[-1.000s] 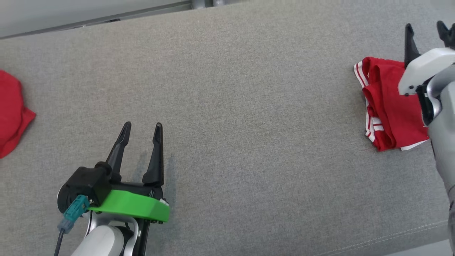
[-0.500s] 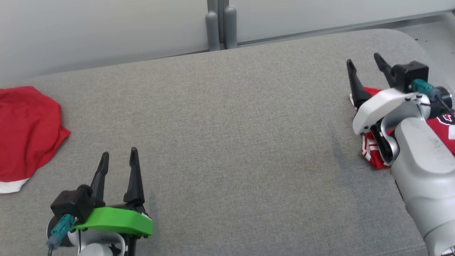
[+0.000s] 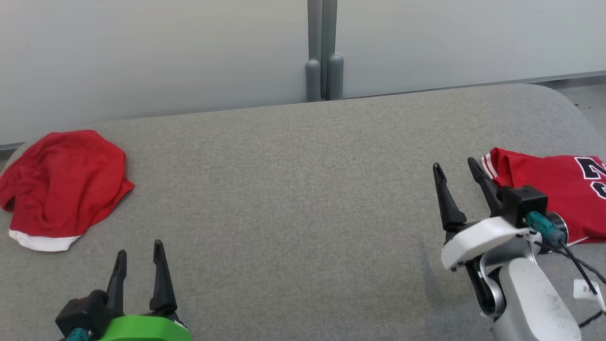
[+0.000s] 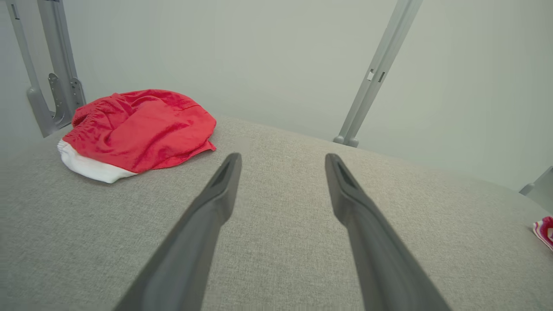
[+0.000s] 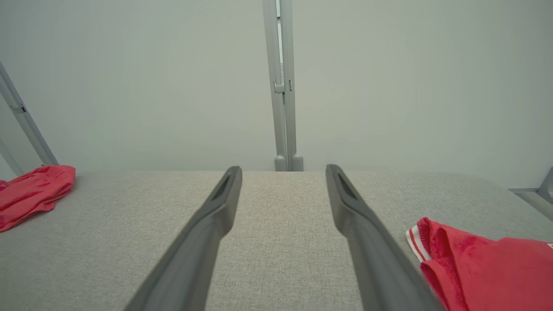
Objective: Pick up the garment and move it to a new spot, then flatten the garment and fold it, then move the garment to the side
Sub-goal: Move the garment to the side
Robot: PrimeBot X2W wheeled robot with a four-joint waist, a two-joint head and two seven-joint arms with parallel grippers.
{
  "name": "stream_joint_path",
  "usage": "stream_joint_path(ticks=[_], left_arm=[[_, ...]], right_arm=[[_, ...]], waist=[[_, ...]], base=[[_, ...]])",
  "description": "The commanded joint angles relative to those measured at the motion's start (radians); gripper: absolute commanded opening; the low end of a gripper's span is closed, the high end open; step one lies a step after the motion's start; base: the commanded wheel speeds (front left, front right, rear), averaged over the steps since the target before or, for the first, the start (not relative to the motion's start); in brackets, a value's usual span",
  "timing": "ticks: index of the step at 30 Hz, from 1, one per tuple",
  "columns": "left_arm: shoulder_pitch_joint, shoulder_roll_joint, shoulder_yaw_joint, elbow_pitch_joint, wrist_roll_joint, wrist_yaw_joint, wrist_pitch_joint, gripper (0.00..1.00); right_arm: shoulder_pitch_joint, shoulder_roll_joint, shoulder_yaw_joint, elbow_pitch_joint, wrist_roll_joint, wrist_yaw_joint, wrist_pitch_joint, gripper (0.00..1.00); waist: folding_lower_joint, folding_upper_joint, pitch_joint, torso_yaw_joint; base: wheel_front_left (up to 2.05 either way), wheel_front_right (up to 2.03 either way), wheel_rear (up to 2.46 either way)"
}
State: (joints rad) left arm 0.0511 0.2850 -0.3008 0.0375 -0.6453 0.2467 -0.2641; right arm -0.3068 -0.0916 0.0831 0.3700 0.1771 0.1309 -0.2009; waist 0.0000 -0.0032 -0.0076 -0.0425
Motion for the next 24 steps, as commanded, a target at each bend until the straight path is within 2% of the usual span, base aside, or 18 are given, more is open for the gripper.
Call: stream_joint_path(ticks=[1, 5, 10, 24], left_arm=[[0.022, -0.010, 0.008, -0.004, 0.014, -0.008, 0.000, 1.00], [0.047, -0.032, 0.032, -0.006, 0.039, -0.025, 0.000, 1.00], [0.064, -0.048, 0.054, 0.007, 0.070, -0.050, 0.000, 1.00], [0.068, -0.068, 0.063, 0.039, 0.131, -0.075, -0.001, 1.00]], right_arm=[[0.046, 0.010, -0.018, -0.047, -0.012, 0.000, 0.011, 1.00], [0.145, 0.036, -0.028, -0.164, -0.014, 0.000, 0.056, 1.00], [0.221, 0.039, 0.008, -0.247, 0.014, 0.000, 0.088, 1.00], [0.269, 0.040, 0.024, -0.280, 0.018, 0.000, 0.103, 1.00]], waist=[[0.0000, 0.0032, -0.009, 0.013], [0.0000, 0.0032, -0.008, 0.022], [0.0000, 0.0032, -0.006, 0.027], [0.0000, 0.0032, -0.014, 0.028]], base=[[0.00, 0.00, 0.00], [0.00, 0.00, 0.00], [0.00, 0.00, 0.00], [0.00, 0.00, 0.00]])
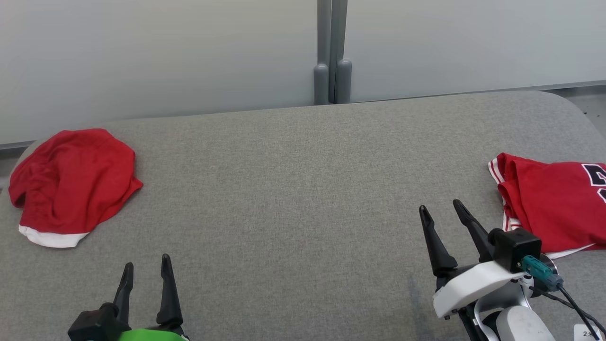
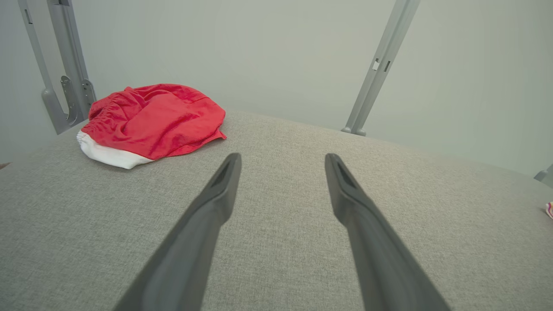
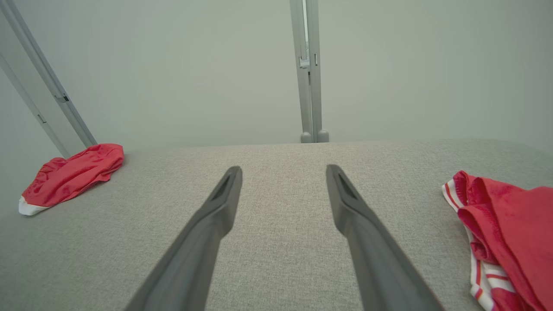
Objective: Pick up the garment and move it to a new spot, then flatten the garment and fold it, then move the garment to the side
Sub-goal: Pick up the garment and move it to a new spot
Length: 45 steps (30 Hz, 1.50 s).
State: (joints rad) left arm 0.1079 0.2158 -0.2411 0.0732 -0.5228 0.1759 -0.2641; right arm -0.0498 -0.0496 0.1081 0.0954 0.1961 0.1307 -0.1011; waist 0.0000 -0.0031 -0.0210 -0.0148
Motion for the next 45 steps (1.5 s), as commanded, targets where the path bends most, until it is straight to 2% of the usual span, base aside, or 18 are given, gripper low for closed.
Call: stream_joint_path(ticks=[1, 12, 28, 34, 39, 45], left_arm=[[0.012, 0.000, 0.004, 0.005, 0.008, -0.006, -0.001, 1.00], [0.004, 0.001, -0.005, 0.012, 0.014, -0.010, 0.000, 1.00], [0.019, 0.029, 0.000, -0.008, 0.011, 0.005, 0.016, 1.00], [0.023, 0.029, -0.001, -0.019, 0.003, 0.008, 0.021, 1.00], [0.028, 0.029, -0.001, -0.025, 0.003, 0.012, 0.018, 1.00], [0.031, 0.031, 0.015, -0.022, -0.007, 0.019, 0.013, 1.00]], right_arm=[[0.013, -0.002, -0.001, -0.006, 0.000, 0.000, 0.004, 1.00], [0.027, -0.002, -0.006, -0.013, 0.003, 0.000, 0.003, 1.00], [0.003, -0.002, 0.032, 0.000, 0.030, 0.000, -0.021, 1.00], [-0.008, -0.002, 0.056, 0.007, 0.036, 0.000, -0.022, 1.00], [-0.015, -0.003, 0.072, 0.017, 0.037, 0.000, -0.023, 1.00], [-0.024, -0.003, 0.082, 0.020, 0.030, 0.000, -0.016, 1.00]], waist=[[0.0000, 0.0031, -0.002, 0.001], [0.0000, 0.0031, -0.013, 0.049], [0.0000, 0.0031, -0.013, 0.370], [0.0000, 0.0031, -0.001, 0.455], [0.0000, 0.0031, 0.005, 0.468], [0.0000, 0.0031, 0.016, 0.451]], base=[[0.00, 0.00, 0.00], [0.00, 0.00, 0.00], [0.00, 0.00, 0.00], [0.00, 0.00, 0.00], [0.00, 0.00, 0.00], [0.00, 0.00, 0.00]])
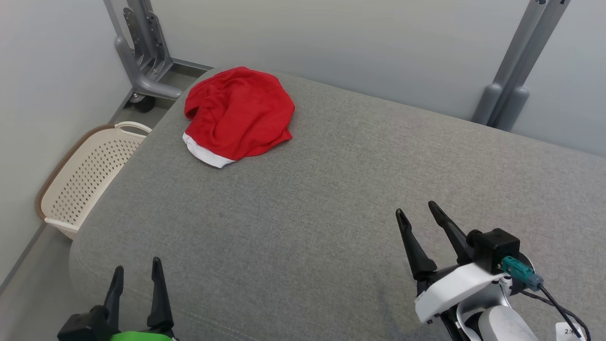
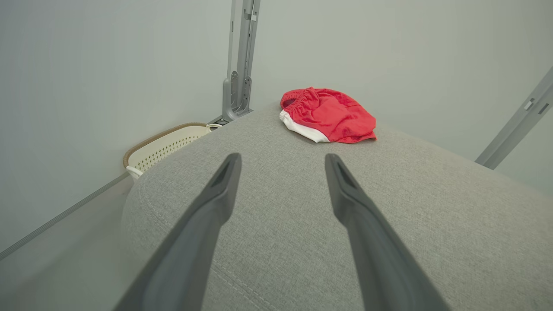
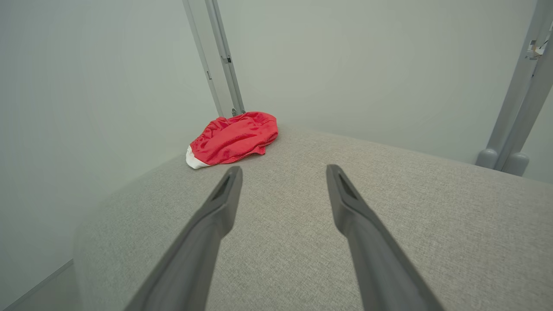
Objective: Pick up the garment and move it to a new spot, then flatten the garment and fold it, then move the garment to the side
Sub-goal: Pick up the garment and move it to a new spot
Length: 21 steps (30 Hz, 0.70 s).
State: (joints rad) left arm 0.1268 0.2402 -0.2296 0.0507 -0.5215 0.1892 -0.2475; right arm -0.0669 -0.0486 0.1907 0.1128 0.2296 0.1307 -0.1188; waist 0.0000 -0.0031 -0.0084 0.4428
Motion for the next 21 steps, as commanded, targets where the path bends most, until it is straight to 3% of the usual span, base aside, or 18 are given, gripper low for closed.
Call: stream_joint_path(ticks=[1, 11, 21], left_arm=[[0.012, 0.010, 0.010, 0.002, -0.010, 0.006, -0.004, 1.00], [-0.087, 0.078, 0.046, -0.029, 0.017, 0.009, 0.023, 1.00], [-0.412, 0.183, 0.093, 0.029, -0.037, -0.075, 0.150, 1.00]], right_arm=[[-0.010, -0.004, 0.001, 0.002, -0.002, 0.000, 0.002, 1.00], [-0.043, -0.004, -0.020, -0.030, -0.028, 0.000, 0.017, 1.00], [-0.132, -0.004, -0.037, -0.107, -0.090, 0.000, 0.062, 1.00]], waist=[[0.0000, 0.0031, 0.005, -0.012], [0.0000, 0.0031, 0.061, -0.075], [0.0000, 0.0031, 0.203, -0.176]], base=[[0.00, 0.00, 0.00], [0.00, 0.00, 0.00], [0.00, 0.00, 0.00]])
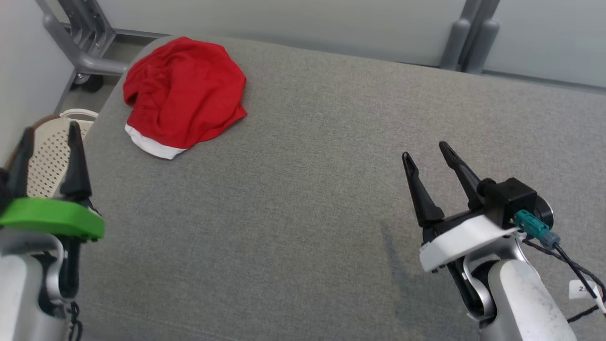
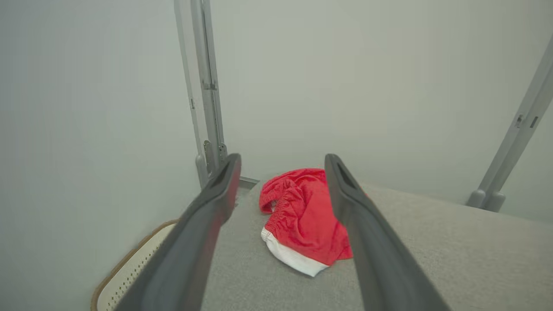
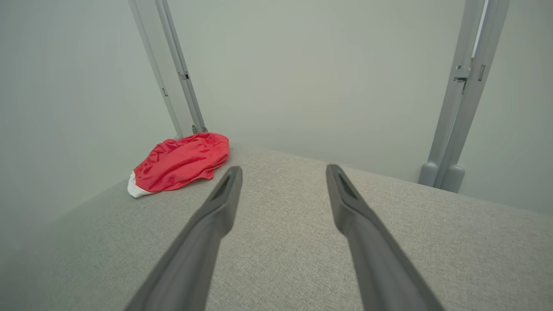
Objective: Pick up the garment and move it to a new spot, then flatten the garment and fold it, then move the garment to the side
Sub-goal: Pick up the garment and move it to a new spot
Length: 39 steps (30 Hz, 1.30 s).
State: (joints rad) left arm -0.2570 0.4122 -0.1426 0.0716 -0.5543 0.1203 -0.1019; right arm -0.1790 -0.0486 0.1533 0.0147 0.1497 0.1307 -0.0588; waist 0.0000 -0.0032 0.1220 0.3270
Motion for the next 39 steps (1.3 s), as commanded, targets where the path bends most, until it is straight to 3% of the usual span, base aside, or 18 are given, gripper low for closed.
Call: stream_joint_path(ticks=[1, 7, 16, 25, 36, 37, 38, 39], left_arm=[[-0.065, 0.020, 0.011, 0.031, -0.014, -0.017, 0.018, 1.00], [-0.270, 0.072, 0.022, 0.190, -0.030, -0.056, 0.082, 1.00], [-0.468, 0.075, 0.014, 0.500, -0.060, -0.093, 0.147, 1.00], [-0.560, 0.075, 0.022, 0.733, -0.094, -0.108, 0.188, 1.00], [-0.619, 0.083, 0.039, 0.885, -0.111, -0.093, 0.154, 1.00], [-0.623, 0.082, 0.041, 0.896, -0.113, -0.092, 0.144, 0.58], [-0.626, 0.082, 0.043, 0.905, -0.112, -0.093, 0.134, 0.36], [-0.629, 0.082, 0.044, 0.912, -0.112, -0.095, 0.122, 0.07]], right_arm=[[-0.034, -0.004, 0.000, -0.020, -0.018, 0.000, 0.010, 1.00], [-0.124, -0.004, 0.000, -0.089, -0.066, 0.000, 0.043, 1.00], [-0.218, -0.004, 0.007, -0.189, -0.114, 0.000, 0.090, 1.00], [-0.232, -0.003, 0.011, -0.244, -0.140, 0.000, 0.117, 1.00], [-0.237, -0.004, 0.011, -0.267, -0.144, 0.000, 0.121, 1.00], [-0.236, -0.004, 0.010, -0.268, -0.143, 0.000, 0.119, 1.00], [-0.235, -0.004, 0.010, -0.267, -0.141, 0.000, 0.116, 1.00], [-0.234, -0.004, 0.009, -0.265, -0.139, 0.000, 0.114, 1.00]], waist=[[0.0000, 0.0032, 0.094, -0.072], [0.0000, 0.0032, 0.225, -0.141], [0.0000, 0.0032, 0.377, -0.203], [0.0000, 0.0032, 0.444, -0.226], [0.0000, 0.0032, 0.471, -0.246], [0.0000, 0.0032, 0.471, -0.248], [0.0000, 0.0032, 0.470, -0.250], [0.0000, 0.0032, 0.468, -0.251]], base=[[0.00, 0.00, 0.00], [0.00, 0.00, 0.00], [0.00, 0.00, 0.00], [0.00, 0.00, 0.00], [0.00, 0.00, 0.00], [0.00, 0.00, 0.00], [0.00, 0.00, 0.00], [0.00, 0.00, 0.00]])
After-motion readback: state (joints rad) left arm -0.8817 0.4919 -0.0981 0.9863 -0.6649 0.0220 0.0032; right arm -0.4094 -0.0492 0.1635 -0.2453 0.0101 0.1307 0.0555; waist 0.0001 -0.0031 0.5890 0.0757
